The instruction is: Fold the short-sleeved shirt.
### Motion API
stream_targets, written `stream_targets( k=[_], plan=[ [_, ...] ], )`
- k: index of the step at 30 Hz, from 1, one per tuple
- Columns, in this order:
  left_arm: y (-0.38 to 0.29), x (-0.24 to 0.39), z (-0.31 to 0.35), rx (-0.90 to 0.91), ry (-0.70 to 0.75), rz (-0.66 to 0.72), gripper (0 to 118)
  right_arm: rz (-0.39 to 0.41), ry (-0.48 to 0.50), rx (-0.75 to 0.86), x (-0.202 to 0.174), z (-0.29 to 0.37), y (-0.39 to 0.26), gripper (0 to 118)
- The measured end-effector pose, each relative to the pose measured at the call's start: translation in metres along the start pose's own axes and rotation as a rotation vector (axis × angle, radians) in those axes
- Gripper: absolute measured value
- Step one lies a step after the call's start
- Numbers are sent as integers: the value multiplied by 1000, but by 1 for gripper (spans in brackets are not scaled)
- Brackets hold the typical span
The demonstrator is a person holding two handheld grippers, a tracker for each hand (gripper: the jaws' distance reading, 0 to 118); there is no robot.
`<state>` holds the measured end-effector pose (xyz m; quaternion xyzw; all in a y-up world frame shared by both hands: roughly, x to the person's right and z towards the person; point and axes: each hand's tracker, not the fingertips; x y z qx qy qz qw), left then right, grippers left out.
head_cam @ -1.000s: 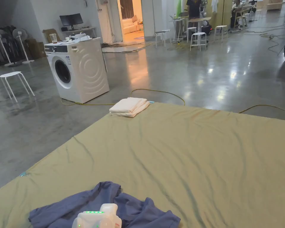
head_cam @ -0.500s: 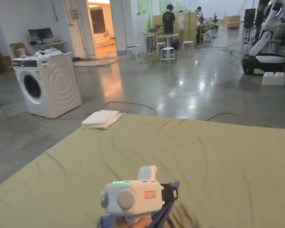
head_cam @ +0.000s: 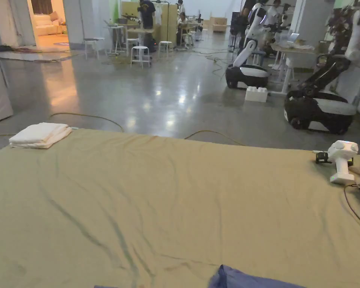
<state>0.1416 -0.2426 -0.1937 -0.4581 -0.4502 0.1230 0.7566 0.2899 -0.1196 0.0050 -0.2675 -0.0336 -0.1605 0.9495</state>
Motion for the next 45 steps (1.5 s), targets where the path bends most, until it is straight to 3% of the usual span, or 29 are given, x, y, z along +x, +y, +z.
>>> stream_targets(
  k=[2, 3, 4, 5, 6, 13, 17, 21, 26, 28, 30, 31, 32, 34, 35, 37, 45],
  plan=[
    [-6, 0, 2, 22, 6, 10, 10, 10, -12, -6, 2, 2, -2, 0],
    [-6, -5, 10, 40, 13, 25, 27, 16, -11, -8, 7, 1, -4, 0],
    [-6, -8, 21, 57, -6, 49, 67, 23, -10, -9, 7, 0, -3, 0],
    [-4, -10, 40, 78, 0, 56, 91, 34, -4, -4, 7, 0, -2, 0],
    [0, -12, 60, 114, 31, 38, 99, 43, 4, 5, 5, -1, 0, 0],
    [8, 2, 289, 611, 350, -137, 98, 94, 132, 138, -33, -13, 36, 0],
    [-16, 39, 381, 826, 665, -239, 98, 178, 166, 249, -72, -4, 59, 0],
    [-54, 66, 420, 937, 884, -271, 97, 283, 186, 307, -96, 8, 73, 0],
    [-91, 86, 424, 1028, 1107, -318, 95, 316, 226, 309, -108, 23, 78, 0],
    [-96, 91, 423, 997, 1090, -306, 94, 328, 235, 305, -108, 22, 78, 0],
    [-103, 95, 425, 1007, 1065, -277, 83, 346, 212, 309, -112, 24, 76, 0],
    [-103, 97, 425, 996, 1062, -262, 70, 350, 206, 308, -110, 24, 75, 0],
    [-104, 100, 425, 986, 1072, -257, 55, 354, 206, 313, -110, 27, 75, 0],
    [-108, 104, 427, 987, 1094, -245, 3, 362, 213, 330, -112, 32, 75, 0],
    [-109, 106, 429, 998, 1106, -226, 2, 369, 216, 337, -112, 35, 76, 0],
    [-112, 105, 435, 985, 1000, -235, 0, 385, 198, 356, -116, 39, 78, 0],
    [-112, 114, 435, 985, 1065, -248, 0, 344, 210, 367, -112, 38, 82, 0]
  ],
)
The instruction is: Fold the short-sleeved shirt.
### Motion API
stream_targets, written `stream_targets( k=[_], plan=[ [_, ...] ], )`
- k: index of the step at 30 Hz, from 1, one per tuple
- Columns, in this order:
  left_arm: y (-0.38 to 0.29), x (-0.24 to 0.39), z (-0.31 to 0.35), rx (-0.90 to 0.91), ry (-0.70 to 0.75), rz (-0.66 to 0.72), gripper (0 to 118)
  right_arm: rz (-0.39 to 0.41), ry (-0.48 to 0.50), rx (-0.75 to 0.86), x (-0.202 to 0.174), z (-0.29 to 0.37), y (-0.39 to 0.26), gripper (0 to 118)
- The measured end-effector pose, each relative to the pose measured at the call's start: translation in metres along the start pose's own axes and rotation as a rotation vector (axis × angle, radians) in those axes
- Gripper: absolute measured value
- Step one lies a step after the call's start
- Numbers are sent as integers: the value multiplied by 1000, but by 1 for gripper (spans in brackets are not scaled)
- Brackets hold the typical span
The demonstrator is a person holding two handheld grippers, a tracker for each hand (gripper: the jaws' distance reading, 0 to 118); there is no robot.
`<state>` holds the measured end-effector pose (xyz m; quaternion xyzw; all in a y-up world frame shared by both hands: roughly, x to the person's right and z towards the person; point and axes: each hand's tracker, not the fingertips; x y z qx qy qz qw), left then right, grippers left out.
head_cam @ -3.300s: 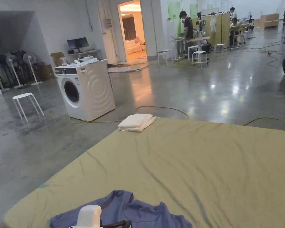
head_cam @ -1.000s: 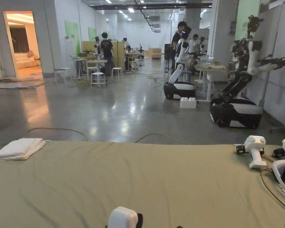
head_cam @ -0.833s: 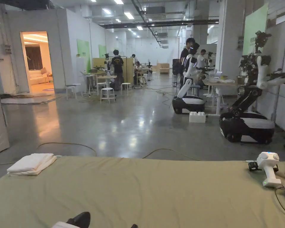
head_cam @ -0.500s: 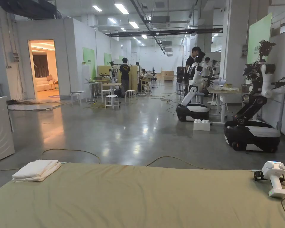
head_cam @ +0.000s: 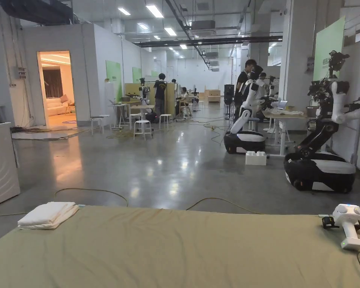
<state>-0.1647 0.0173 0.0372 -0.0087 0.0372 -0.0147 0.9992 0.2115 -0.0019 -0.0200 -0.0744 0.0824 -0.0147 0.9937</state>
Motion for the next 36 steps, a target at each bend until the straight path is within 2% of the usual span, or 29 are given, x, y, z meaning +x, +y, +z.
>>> stream_targets(
  k=[10, 15, 17, 18, 19, 22, 23, 26, 28, 36],
  plan=[
    [-8, -15, -4, -68, 20, 31, 0, -36, 11, -18, 8, 1, -10, 0],
    [-40, -35, -30, -279, -8, 107, 0, -83, 27, -65, 13, -1, -26, 0],
    [-62, -45, -52, -409, -84, 161, 0, -90, 29, -91, 15, -3, -32, 0],
    [-77, -50, -65, -468, -161, 197, 6, -91, 26, -99, 15, -5, -35, 0],
    [-92, -55, -76, -478, -205, 254, 24, -94, 27, -109, 16, -7, -38, 0],
    [-135, -57, -123, -606, -186, 288, 57, -104, 11, -136, 20, -11, -46, 0],
    [-147, -56, -141, -640, -168, 249, 62, -106, 9, -143, 23, -12, -49, 0],
    [-180, -52, -197, -776, -126, 173, 63, -121, -18, -170, 27, -12, -56, 0],
    [-205, -55, -232, -858, -147, 217, 63, -139, -41, -194, 31, -13, -61, 0],
    [-273, -54, -306, -1088, -2, 206, 60, -166, -132, -279, 54, -12, -79, 0]
  ],
)
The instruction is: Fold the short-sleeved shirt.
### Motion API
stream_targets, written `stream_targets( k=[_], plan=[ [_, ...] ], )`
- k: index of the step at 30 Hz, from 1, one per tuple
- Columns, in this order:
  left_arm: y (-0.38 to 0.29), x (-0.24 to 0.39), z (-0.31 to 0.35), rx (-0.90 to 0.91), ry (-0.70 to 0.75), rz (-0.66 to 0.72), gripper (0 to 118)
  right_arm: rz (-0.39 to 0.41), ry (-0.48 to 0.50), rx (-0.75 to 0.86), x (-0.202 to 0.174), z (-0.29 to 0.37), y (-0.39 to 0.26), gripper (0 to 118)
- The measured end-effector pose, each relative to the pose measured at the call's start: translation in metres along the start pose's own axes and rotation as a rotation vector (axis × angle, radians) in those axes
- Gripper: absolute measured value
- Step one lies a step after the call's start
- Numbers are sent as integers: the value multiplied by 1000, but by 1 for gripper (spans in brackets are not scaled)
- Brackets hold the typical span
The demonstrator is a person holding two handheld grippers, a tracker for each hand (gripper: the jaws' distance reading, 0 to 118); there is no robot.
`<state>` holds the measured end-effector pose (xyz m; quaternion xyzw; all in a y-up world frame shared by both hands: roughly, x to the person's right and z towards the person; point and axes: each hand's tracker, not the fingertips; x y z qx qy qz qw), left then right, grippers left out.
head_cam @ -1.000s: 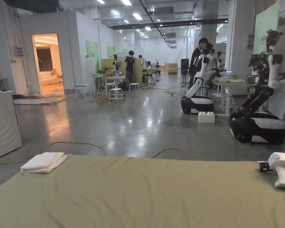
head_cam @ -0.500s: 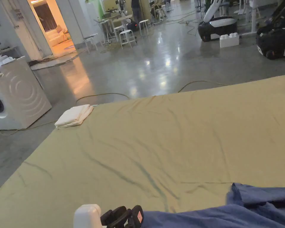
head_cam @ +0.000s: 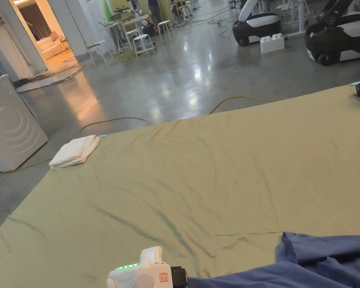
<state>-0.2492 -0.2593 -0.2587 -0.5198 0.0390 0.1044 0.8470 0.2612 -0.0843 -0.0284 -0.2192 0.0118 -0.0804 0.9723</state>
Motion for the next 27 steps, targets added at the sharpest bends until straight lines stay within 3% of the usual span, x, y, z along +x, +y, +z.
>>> stream_targets(
  k=[3, 5, 6, 7, 8, 9, 13, 14, 15, 17, 18, 23, 27],
  plan=[
    [-4, 4, -8, -21, -1, -1, 42, -24, -14, -22, 5, -4, -3, 0],
    [-5, 8, -7, -11, 18, -26, 40, -37, -17, -34, 8, -10, -5, 0],
    [-4, 9, -8, -16, 11, -26, 33, -42, -15, -42, 8, -12, -5, 0],
    [-3, 11, -9, -23, 1, -15, 12, -45, -14, -49, 7, -16, -5, 0],
    [-4, 16, -13, -39, -18, 0, 7, -45, -11, -54, 7, -20, -5, 0],
    [-5, 20, -16, -44, 48, -26, 7, -39, -2, -58, 7, -26, -3, 0],
    [-7, 29, -25, -51, 88, -138, 7, 44, 51, -70, 9, -65, 17, 1],
    [-5, 30, -25, -57, 86, -134, 7, 69, 89, -105, 14, -82, 24, 5],
    [-3, 29, -24, -65, 85, -136, 7, 90, 132, -127, 19, -102, 30, 18],
    [-1, 28, -24, -75, 83, -133, 7, 114, 194, -202, 29, -145, 38, 76],
    [-1, 27, -25, -79, 80, -130, 7, 143, 192, -245, 39, -168, 38, 89],
    [6, 22, -25, -107, 60, -114, 7, 371, 92, -449, 57, -268, 21, 91],
    [8, 16, -26, -120, 35, -91, 7, 361, 134, -568, 73, -322, 0, 88]
  ],
)
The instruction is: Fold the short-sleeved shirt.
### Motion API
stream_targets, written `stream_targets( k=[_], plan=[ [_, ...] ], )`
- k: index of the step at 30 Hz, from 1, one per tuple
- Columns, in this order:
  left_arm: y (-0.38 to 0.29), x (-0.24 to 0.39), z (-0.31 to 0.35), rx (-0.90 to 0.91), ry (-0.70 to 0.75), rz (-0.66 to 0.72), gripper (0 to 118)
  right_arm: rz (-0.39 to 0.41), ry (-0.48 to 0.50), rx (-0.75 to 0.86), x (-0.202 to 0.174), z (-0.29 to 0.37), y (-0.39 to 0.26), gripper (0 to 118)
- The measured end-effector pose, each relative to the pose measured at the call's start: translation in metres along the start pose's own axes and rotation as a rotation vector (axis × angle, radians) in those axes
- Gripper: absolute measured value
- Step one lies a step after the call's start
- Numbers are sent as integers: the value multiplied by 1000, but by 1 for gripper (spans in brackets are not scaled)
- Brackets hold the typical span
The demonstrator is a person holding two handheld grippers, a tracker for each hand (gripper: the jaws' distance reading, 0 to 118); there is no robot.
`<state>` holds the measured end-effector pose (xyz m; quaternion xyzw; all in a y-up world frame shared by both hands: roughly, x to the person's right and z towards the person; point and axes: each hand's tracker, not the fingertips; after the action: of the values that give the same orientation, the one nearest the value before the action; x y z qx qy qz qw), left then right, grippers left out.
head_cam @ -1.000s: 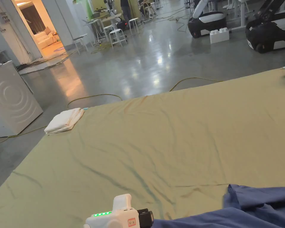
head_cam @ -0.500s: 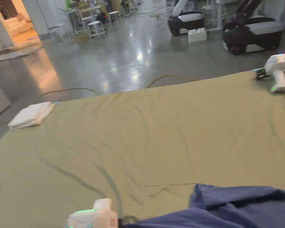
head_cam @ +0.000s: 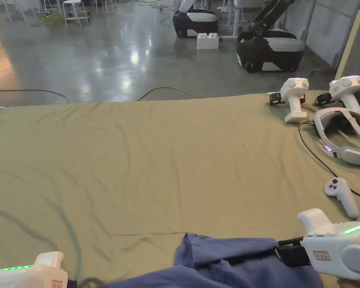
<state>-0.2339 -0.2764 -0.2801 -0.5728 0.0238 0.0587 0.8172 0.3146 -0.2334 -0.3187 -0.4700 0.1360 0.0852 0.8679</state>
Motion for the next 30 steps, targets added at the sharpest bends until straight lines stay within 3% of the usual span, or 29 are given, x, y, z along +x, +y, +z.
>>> stream_targets(
  k=[2, 3, 5, 6, 9, 11, 12, 15, 17, 20, 26, 30],
  plan=[
    [-1, -2, 1, 5, -11, 14, 7, -4, -4, -40, 5, -19, 4, 74],
    [-2, -2, 1, 8, -15, 21, 7, -4, -10, -52, 9, -26, 5, 61],
    [-4, -3, 1, 17, -18, 29, 7, -14, -2, -57, 13, -37, 8, 18],
    [-4, -2, 1, 21, -18, 31, 7, -35, 3, -55, 15, -40, 10, 9],
    [-4, -1, 1, 22, -13, 27, 7, -89, 39, -66, 11, -43, 13, 6],
    [-3, -1, 1, 22, -9, 15, 7, -83, 45, -96, 16, -48, 13, 3],
    [-3, -1, 1, 22, -8, 10, 7, -75, 29, -83, 16, -46, 12, 2],
    [-11, -2, 7, 117, -21, -45, 6, -168, 43, -16, 19, -27, 9, 2],
    [-19, -6, 25, 178, -65, 22, 6, -183, 24, 67, 18, 3, 7, 2],
    [-32, -15, 92, 333, -230, 108, 6, -182, 52, 187, 12, 67, 4, 2],
    [-41, -23, 234, 621, -314, 20, 6, -183, -7, 405, 11, 180, 14, 2],
    [-38, -20, 310, 763, -322, -30, 6, -242, -10, 554, -4, 254, 33, 2]
  ],
)
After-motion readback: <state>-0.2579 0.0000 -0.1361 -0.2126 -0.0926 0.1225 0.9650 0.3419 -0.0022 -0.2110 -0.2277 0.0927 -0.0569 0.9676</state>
